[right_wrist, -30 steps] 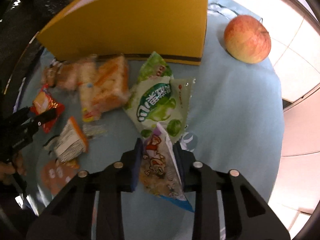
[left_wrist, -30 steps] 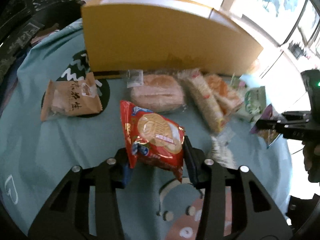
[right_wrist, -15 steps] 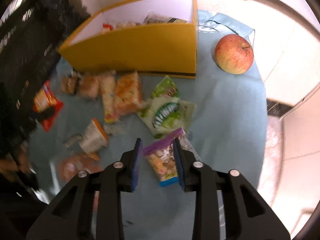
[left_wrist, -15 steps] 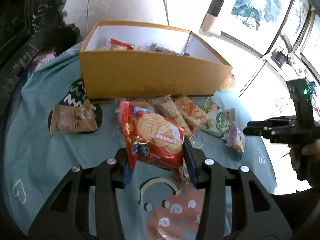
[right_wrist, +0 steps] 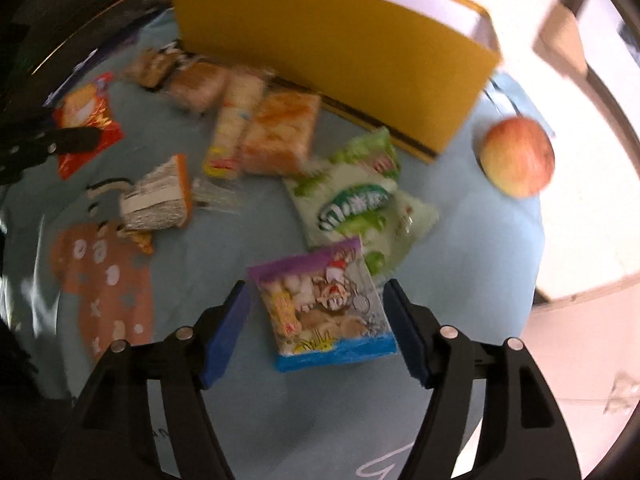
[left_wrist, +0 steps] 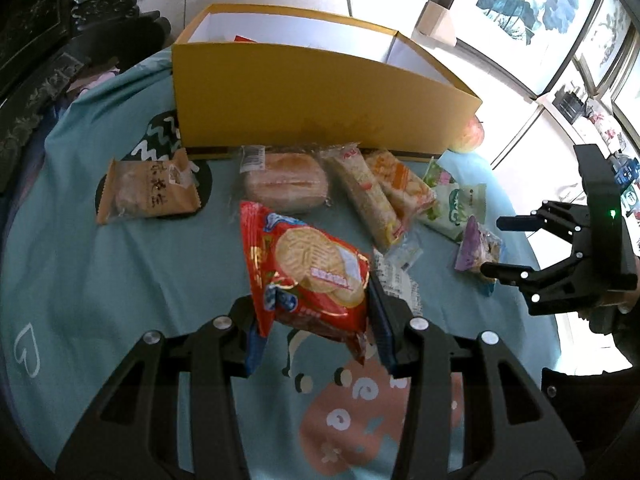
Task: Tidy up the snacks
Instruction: 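Carry both packets into the yellow box and open both tools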
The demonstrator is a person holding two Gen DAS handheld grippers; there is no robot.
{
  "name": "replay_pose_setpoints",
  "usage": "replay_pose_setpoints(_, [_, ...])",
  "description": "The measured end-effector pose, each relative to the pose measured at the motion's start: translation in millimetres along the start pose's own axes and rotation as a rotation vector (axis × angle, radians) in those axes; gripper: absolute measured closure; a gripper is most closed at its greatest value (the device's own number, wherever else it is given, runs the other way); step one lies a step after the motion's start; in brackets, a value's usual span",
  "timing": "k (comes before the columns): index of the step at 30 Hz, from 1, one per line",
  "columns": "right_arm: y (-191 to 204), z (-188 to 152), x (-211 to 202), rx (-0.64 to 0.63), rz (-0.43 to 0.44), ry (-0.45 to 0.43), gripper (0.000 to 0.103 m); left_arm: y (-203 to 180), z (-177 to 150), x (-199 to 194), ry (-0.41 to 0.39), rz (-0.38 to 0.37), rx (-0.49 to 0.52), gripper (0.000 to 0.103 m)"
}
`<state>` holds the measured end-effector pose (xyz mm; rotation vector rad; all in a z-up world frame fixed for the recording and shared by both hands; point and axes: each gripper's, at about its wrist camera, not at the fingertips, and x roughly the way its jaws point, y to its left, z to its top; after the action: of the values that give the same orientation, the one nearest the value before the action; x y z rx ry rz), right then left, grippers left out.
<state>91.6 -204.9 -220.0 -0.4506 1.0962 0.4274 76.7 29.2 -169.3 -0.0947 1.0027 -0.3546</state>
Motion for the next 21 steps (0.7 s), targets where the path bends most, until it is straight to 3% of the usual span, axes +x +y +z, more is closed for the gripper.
replay_pose_setpoints(2, [6.7, 0.0, 7.4, -0.065, -0.039, 0.037, 0.032, 0.7, -1.0, 1.2, 0.006, -0.002, -0.007, 0.058])
replay_pose_setpoints(5, [10.5, -0.2, 26.6, -0.071, -0.017, 0.104, 0.032, -1.0, -2.6, 2.9, 0.014, -0.006, -0.004, 0.058])
replay_pose_setpoints(7, [3.7, 1.4, 28.3, 0.009, 0.036, 0.12, 0.048, -4.0, -2.7, 1.7, 0.008, -0.009, 0.004, 0.058])
replay_pose_setpoints(8, [0.4, 2.1, 26.5, 0.04, 0.038, 0.112, 0.05, -4.8, -2.3, -0.2, -0.001, -0.009, 0.008, 0.058])
replay_pose_setpoints(14, [-3.7, 8.4, -14.8, 0.182, 0.157, 0.003, 0.054, -6.2, 8.2, -22.2, -0.08, -0.025, 0.016, 0.059])
replay_pose_setpoints(21, [-31.8, 46.5, -77.6, 0.284, 0.173, -0.181, 0.054, -21.2, 40.0, -49.5, -0.163, -0.05, 0.055, 0.059])
